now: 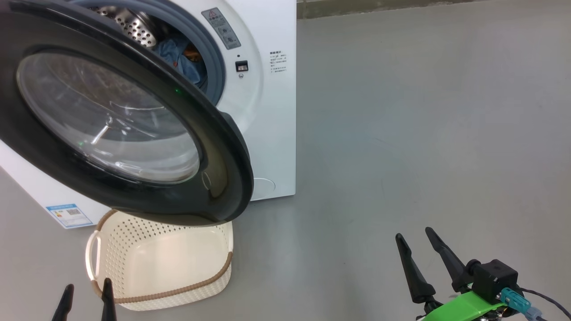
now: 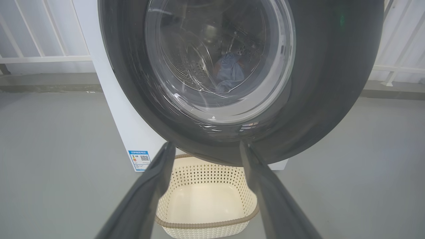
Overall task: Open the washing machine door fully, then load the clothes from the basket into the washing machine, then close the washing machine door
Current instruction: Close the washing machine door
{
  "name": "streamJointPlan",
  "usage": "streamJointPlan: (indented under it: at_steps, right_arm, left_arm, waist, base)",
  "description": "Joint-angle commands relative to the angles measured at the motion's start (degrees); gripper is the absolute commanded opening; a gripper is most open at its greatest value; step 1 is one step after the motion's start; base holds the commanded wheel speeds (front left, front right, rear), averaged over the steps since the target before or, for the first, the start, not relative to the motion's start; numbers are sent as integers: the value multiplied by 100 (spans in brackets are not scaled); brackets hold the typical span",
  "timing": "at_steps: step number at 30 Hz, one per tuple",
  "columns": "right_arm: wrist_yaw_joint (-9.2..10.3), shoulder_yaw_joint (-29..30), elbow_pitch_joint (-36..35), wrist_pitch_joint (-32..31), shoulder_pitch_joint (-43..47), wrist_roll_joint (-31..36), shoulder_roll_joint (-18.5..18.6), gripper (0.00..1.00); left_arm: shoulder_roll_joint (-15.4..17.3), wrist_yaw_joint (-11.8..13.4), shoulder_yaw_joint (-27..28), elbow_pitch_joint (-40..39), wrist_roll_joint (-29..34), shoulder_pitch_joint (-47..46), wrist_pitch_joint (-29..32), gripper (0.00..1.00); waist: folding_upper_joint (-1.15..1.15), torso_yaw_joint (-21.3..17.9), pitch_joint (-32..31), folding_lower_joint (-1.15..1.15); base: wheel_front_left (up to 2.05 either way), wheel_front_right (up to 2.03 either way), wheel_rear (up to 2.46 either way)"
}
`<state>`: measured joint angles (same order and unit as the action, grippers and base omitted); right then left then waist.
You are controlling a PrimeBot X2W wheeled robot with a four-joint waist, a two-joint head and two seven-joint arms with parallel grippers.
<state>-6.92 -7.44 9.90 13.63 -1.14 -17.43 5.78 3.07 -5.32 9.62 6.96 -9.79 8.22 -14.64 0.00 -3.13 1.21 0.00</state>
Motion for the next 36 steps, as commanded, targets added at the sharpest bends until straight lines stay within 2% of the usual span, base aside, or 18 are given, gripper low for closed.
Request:
streamJointPlan:
  at_steps: [1,5,7,8,9,10,24,30,36]
  right_arm:
    - [-57,-120,-134,8,-122,61,32,100]
    - [-57,-102,-130,1,-120,69,31,100]
    - [-57,-93,-131,0,-117,73,32,91]
    - [-57,-88,-132,1,-116,76,31,51]
    - [-57,-85,-133,1,-116,80,30,30]
    - [-57,-82,-135,1,-116,85,27,0]
    - [-57,58,-291,54,-157,92,-34,0]
    - [-57,16,-1262,117,-585,102,-19,0]
    - [-57,-500,-2552,130,-1460,-49,66,0]
  left_arm:
    - [39,-14,205,-129,64,-230,-36,100]
    - [25,-25,220,-131,53,-238,-36,100]
    - [18,-31,227,-131,46,-238,-36,100]
    - [16,-34,230,-133,43,-238,-36,100]
    - [13,-37,236,-137,38,-239,-36,100]
    - [10,-40,241,-145,36,-239,-36,100]
    - [-8,-73,293,-168,49,-245,-36,100]
    - [-12,-88,312,-152,47,-255,-36,100]
    - [-15,-108,284,-106,35,-268,-36,100]
  waist:
    - [0,0,0,0]
    - [0,8,3,0]
    - [0,11,7,0]
    - [0,11,8,0]
    - [0,11,11,0]
    - [0,10,14,0]
    - [0,8,22,0]
    - [0,28,21,0]
    - [0,95,5,0]
  base:
    - [0,0,0]
    - [0,0,0]
    - [0,0,0]
    - [0,0,0]
    - [0,0,0]
    - [0,0,0]
    - [0,0,0]
    - [0,0,0]
    - [0,0,0]
